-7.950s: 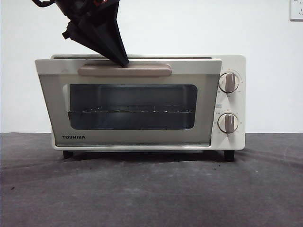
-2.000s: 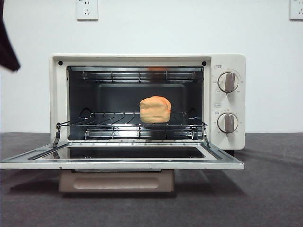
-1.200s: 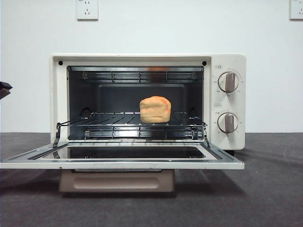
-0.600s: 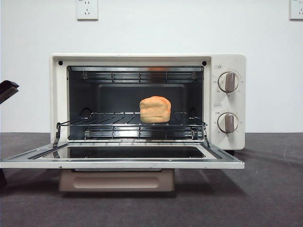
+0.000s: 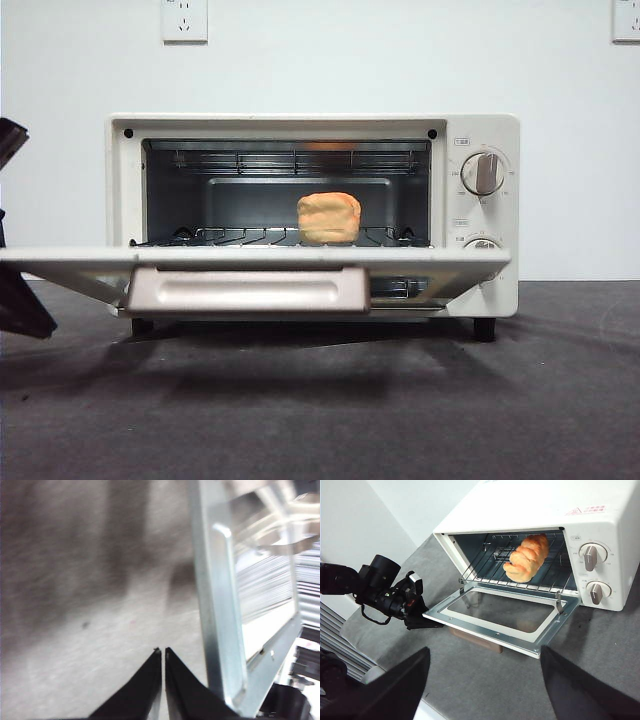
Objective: The left arm flap open the oven, the right arm pick bread and place it into oven, the left arm flap close the oven
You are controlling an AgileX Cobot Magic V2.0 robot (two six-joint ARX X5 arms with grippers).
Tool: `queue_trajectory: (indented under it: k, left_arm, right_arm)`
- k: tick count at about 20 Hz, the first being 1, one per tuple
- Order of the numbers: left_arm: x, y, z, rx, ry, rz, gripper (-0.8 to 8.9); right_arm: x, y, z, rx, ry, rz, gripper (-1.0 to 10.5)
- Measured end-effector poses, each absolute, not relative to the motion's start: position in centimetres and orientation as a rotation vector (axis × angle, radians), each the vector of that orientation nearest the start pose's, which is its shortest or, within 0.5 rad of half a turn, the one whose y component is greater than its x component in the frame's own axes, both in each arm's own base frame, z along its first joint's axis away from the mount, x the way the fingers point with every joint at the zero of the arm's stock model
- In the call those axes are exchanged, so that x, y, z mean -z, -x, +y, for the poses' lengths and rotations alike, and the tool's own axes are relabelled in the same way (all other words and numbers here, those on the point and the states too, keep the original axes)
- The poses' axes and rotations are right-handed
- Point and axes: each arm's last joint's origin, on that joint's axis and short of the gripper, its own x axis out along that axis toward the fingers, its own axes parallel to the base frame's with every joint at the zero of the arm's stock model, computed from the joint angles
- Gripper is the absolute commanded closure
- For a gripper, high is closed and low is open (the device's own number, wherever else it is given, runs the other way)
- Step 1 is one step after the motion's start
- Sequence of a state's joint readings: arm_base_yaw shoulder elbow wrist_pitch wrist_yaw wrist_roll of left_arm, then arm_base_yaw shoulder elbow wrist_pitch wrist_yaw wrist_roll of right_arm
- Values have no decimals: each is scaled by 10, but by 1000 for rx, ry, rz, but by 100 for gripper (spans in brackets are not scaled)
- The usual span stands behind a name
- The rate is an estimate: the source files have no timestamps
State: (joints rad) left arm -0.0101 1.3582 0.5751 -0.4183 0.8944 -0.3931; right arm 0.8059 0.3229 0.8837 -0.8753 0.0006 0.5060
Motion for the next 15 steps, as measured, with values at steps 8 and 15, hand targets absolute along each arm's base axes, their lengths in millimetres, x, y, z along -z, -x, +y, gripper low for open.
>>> queue_trajectory:
  k: [8, 15]
  left_arm:
    - [-204, -251, -21, 634, 832, 1042, 798]
    - [-247, -275, -21, 666, 866, 848, 798]
  right_arm:
    - [-339, -26, 27, -702, -358, 488, 599]
    - [-339, -26, 27, -702, -358, 488, 599]
